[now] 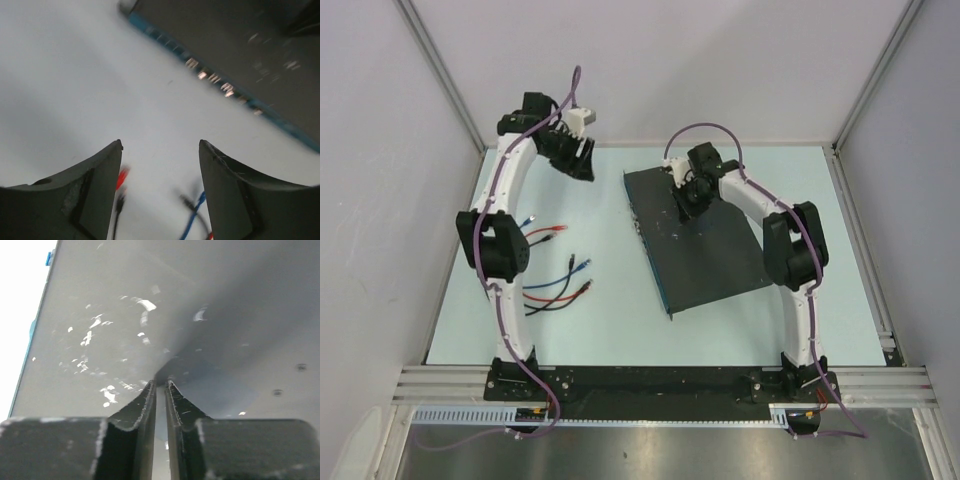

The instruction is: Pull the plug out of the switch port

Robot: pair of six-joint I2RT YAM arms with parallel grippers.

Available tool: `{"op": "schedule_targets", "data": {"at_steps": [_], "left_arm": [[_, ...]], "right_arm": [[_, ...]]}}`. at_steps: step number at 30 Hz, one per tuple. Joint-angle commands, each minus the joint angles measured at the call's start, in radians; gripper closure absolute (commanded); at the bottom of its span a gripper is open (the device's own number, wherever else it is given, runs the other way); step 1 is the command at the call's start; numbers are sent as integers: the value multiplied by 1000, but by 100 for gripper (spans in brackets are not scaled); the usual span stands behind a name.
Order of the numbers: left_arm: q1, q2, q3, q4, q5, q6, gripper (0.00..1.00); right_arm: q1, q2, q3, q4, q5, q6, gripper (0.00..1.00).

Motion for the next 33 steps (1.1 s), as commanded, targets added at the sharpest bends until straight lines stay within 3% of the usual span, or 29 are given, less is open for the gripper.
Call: {"op": "schedule_targets", "data": {"at_steps": [1,3,4,5,7,10,15,24,33], "left_arm": [[-57,42,90,106,442,-250,32],[-64,37,61,236,520,-325,32],[-61,21,34,307,534,-434,32],[-56,11,-27,458,516,-485,32],[-47,3,-86,578,468,-650,32],[-36,30,-187,755,441,-778,37],[-36,115,-238,811,461,-838,41],[-5,158,-265,735,358,-789,47],[-1,210,-341,870,571,-883,56]], "right_arm": [[-44,23,122,9,10,28,81],[-60,28,192,14,21,42,78],[-66,34,218,23,28,68,77],[-72,37,237,31,30,77,75],[-77,40,260,70,48,91,74],[-77,60,261,101,65,115,71],[-69,52,182,87,67,134,70],[-28,-8,-19,109,143,66,68],[-1,23,-30,94,163,30,67]]}}
